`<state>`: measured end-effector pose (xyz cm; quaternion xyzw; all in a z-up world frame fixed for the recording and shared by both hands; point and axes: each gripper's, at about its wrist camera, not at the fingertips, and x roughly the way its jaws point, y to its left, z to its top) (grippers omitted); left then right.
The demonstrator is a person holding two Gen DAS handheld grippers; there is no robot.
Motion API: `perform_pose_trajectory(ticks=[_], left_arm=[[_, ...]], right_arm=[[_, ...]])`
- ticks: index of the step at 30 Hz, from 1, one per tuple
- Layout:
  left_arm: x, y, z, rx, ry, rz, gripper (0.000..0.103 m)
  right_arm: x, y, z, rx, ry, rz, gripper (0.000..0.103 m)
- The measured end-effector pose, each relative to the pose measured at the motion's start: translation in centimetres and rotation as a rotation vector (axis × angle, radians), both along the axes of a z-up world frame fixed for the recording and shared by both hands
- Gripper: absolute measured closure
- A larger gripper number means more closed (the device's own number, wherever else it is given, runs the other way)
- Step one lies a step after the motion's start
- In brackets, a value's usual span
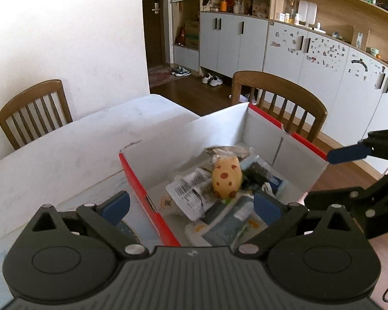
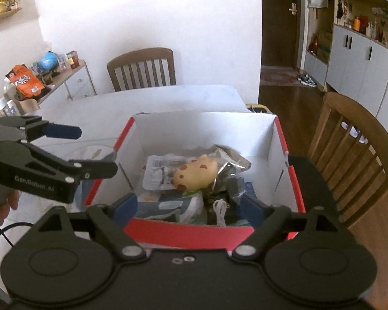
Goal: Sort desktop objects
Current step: 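Open both grippers to release the items and withdraw above the shoebox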
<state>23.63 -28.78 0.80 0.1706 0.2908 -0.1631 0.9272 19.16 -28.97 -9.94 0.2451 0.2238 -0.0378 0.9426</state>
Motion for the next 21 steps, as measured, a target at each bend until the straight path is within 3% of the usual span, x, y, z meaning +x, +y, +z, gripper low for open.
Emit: perform_pose_trajectory(ticks=[10, 21], left_arm=[[-2.7, 0.7, -1.4, 0.044, 0.005, 0.053, 0.001], [-3.5, 0.8, -2.6, 0.026, 0.061, 0.043, 0.001]], right_arm=[[-1.8, 1.3, -0.5, -0.001, -0.020, -0.013, 0.010], [-1.9, 2.1, -1.4, 0.014, 0.004, -0.016, 0.010]])
